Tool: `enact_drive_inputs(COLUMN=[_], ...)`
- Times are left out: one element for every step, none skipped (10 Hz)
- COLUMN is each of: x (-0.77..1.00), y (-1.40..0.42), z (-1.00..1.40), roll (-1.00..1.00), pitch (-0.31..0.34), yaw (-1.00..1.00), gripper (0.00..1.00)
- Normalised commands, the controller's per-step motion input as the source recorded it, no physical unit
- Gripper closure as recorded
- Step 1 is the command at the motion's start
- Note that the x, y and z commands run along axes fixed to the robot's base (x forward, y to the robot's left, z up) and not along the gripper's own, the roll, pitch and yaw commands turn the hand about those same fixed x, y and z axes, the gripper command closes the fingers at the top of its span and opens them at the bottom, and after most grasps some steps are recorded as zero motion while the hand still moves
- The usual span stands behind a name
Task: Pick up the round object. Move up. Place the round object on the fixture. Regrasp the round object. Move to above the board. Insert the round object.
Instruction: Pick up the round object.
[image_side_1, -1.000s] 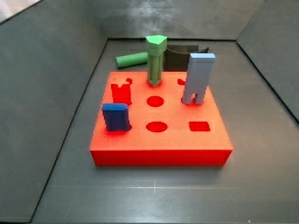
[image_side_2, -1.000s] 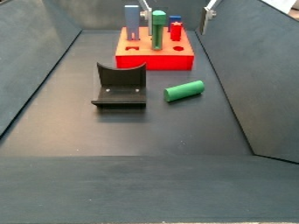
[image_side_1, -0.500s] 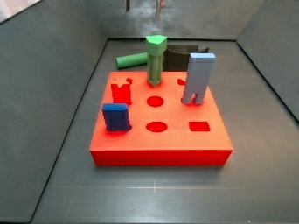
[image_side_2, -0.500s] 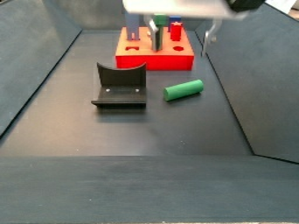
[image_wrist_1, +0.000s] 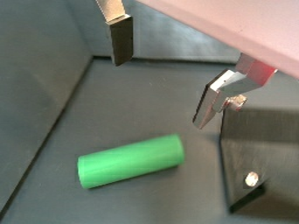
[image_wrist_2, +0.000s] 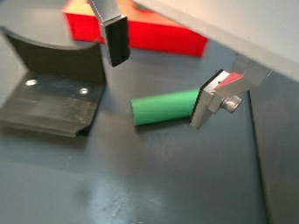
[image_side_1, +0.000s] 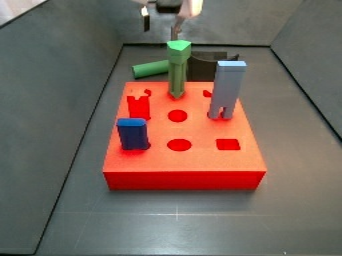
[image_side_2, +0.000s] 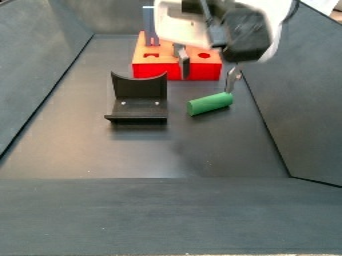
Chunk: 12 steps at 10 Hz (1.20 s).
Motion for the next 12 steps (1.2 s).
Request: enact_drive_inputs(x=[-0.09, -0.09, -0.09, -0.09, -0.03, 0.00, 0.00, 0.01, 0.19, 0.09, 0.07, 0.03], y=[-0.05, -0.06, -0.08, -0.15, -0.14, -0.12, -0.09, -0.07, -0.04, 0.00, 0.00, 0.00], z=[-0.59, -0.55, -0.48, -0.37, -0.23, -0.13, -0.08, -0.18, -0.33, -0.47, -0.46, -0.46], roll=[-0.08, -0.09, -0.13, -0.17, -0.23, -0.26, -0.29, -0.30, -0.31, -0.25, -0.22, -0.25], pitch=[-0.224, -0.236, -0.250, -0.251, -0.181, -0.131, -0.093, 0.000, 0.100, 0.114, 0.200, 0.163], yaw=[-0.97, -0.95, -0.91, -0.83, -0.77, -0.75, -0.74, -0.65, -0.51, -0.29, -0.23, -0.20], gripper=[0.00, 0.00, 0.00, 0.00, 0.00, 0.00, 0.00, 0.00, 0.00, 0.00, 0.00, 0.00])
